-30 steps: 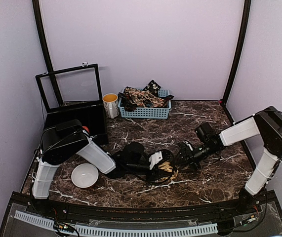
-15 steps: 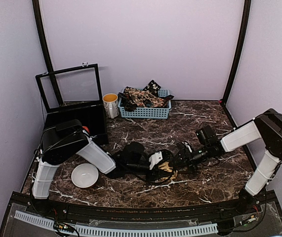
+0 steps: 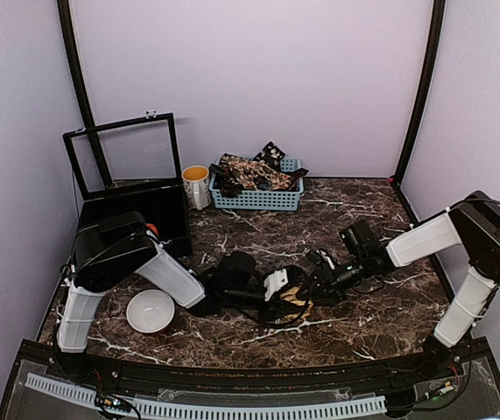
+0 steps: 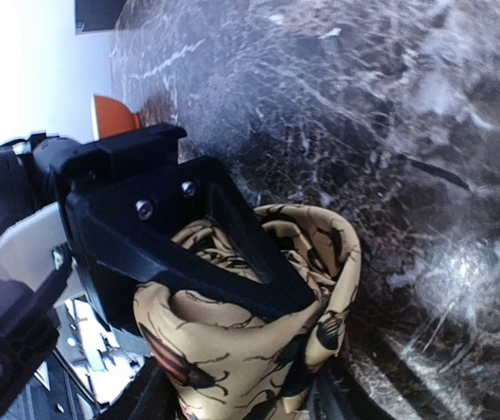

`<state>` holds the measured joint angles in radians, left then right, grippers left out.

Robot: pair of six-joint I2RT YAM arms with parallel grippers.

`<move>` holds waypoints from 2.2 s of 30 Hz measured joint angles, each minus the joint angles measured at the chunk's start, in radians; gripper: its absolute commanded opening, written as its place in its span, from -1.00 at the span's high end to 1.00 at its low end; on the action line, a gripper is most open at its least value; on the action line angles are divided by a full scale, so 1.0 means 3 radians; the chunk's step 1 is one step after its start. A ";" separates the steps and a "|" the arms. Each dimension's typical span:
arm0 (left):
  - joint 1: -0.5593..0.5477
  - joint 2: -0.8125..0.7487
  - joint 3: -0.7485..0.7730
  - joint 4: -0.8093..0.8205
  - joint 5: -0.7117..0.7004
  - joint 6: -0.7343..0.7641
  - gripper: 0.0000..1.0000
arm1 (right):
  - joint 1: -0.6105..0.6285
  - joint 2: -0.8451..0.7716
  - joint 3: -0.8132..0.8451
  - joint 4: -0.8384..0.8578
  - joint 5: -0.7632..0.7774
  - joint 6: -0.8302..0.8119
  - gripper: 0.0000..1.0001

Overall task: Roll the ties
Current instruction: Pick up the tie from the center of the board.

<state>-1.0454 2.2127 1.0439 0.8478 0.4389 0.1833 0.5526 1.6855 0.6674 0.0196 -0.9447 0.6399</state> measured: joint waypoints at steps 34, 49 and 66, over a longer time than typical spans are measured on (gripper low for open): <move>0.0000 -0.0086 -0.0085 -0.0103 -0.0332 -0.0327 -0.24 | 0.0134 -0.0228 0.0135 -0.0224 0.0394 -0.0069 1.00; 0.0000 -0.0351 -0.0148 -0.0328 -0.0486 -0.0174 -0.83 | 0.0148 -0.0495 0.0207 -0.0491 0.0505 -0.0033 1.00; 0.0076 -0.1768 -0.0268 -0.1638 -0.1770 -0.1155 -0.98 | -0.0151 -0.0745 0.0577 -0.0500 0.0609 0.0263 1.00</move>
<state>-1.0225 1.6825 0.9634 0.3565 -0.0921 -0.1631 0.5072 1.4620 0.8406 -0.1303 -0.7620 0.7189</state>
